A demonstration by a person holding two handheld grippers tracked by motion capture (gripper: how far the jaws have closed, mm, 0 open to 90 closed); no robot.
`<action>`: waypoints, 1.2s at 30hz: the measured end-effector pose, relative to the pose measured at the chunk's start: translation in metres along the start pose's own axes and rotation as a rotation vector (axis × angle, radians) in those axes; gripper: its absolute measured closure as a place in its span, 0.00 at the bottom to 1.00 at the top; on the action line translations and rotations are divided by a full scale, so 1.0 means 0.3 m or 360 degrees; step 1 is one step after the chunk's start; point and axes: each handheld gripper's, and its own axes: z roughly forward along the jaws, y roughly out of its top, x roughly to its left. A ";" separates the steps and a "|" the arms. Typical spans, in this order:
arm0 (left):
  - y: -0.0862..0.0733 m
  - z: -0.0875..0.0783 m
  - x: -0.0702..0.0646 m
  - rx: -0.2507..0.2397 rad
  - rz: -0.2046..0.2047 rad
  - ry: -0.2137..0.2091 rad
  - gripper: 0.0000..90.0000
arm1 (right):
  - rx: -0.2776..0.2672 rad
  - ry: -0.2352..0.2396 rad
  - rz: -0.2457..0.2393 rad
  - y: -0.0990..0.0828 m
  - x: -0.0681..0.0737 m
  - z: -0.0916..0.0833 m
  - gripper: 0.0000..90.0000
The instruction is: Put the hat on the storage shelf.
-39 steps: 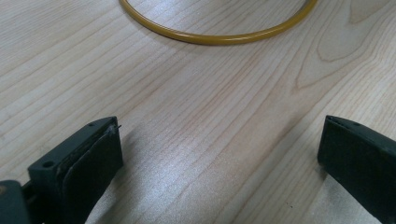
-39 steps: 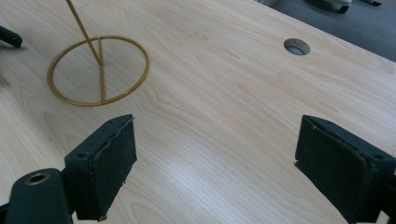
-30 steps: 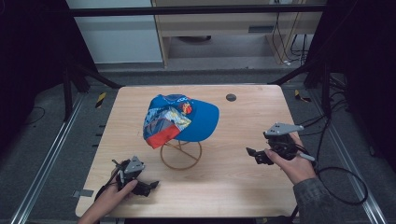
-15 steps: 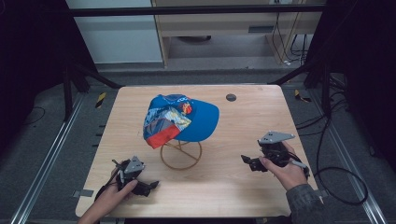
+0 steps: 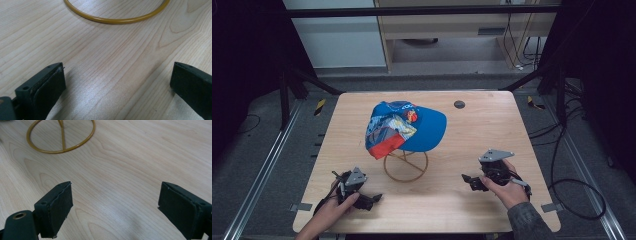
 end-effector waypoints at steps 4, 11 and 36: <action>0.000 0.000 0.000 0.0001 0.0001 0.0000 0.00 | 0.0006 0.0007 0.0002 -0.011 0.010 0.025 0.14; 0.000 0.000 0.000 0.0000 0.0000 0.0000 0.00 | 0.0022 0.0023 0.0022 -0.025 0.033 0.066 0.14; 0.000 0.000 0.000 0.0001 0.0002 0.0000 0.00 | 0.0006 0.0026 0.0092 -0.041 0.090 0.172 0.12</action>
